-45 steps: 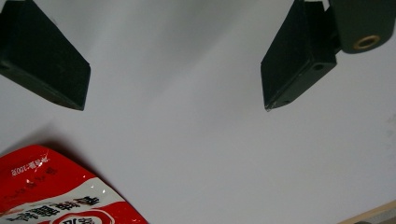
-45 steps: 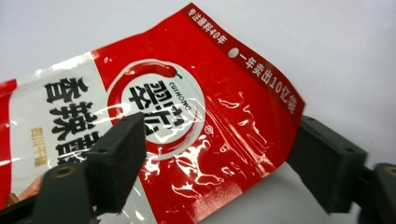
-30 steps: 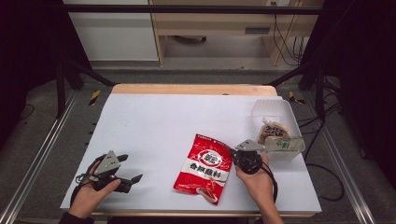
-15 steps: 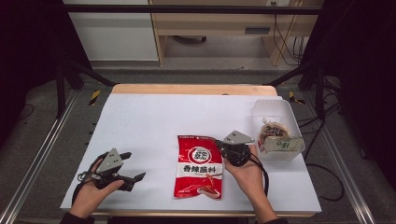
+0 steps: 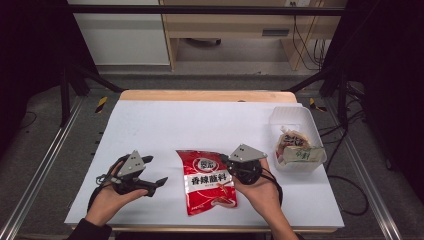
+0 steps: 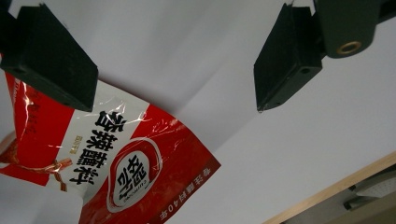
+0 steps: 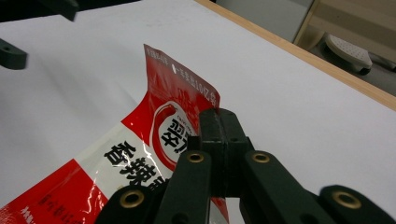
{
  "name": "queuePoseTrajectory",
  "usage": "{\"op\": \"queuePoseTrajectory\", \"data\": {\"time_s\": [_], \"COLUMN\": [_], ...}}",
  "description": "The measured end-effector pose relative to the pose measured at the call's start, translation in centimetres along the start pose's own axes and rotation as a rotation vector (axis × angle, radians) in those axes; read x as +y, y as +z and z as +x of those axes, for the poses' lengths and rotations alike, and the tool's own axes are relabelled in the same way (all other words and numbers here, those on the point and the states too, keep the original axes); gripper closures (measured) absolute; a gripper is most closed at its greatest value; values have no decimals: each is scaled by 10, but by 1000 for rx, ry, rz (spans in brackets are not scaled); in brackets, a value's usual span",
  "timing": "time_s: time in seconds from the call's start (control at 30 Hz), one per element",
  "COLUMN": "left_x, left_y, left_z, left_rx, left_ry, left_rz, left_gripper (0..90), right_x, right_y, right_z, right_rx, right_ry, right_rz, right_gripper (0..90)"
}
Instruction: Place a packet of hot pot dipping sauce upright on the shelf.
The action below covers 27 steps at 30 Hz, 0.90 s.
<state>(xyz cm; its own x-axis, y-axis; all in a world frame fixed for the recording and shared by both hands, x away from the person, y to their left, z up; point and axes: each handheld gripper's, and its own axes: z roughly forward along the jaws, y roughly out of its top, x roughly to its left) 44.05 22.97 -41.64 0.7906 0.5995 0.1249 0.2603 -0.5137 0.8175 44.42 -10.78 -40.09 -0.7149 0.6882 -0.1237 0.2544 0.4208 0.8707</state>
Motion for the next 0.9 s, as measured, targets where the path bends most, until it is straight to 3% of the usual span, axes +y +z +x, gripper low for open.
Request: {"op": "queuePoseTrajectory", "data": {"time_s": [0.4, 0.53, 0.67, 0.9], "left_x": [21, 22, 28, 41], "left_y": [41, 50, 56, 61], "left_z": [13, 17, 15, 11], "left_rx": [-22, -42, -63, -120], "left_ry": [8, -10, 16, 44], "left_rz": [46, 39, 19, 29], "left_gripper": [161, 198, 316, 701], "right_x": [3, 4, 5, 5], "right_y": [-9, -10, -13, -22], "right_z": [12, 14, 14, 10], "right_rx": [49, 66, 74, 71], "right_ry": [-35, -44, -46, -49], "right_rz": [-40, -45, -50, -53], "right_gripper": [900, 900, 900, 900]}}
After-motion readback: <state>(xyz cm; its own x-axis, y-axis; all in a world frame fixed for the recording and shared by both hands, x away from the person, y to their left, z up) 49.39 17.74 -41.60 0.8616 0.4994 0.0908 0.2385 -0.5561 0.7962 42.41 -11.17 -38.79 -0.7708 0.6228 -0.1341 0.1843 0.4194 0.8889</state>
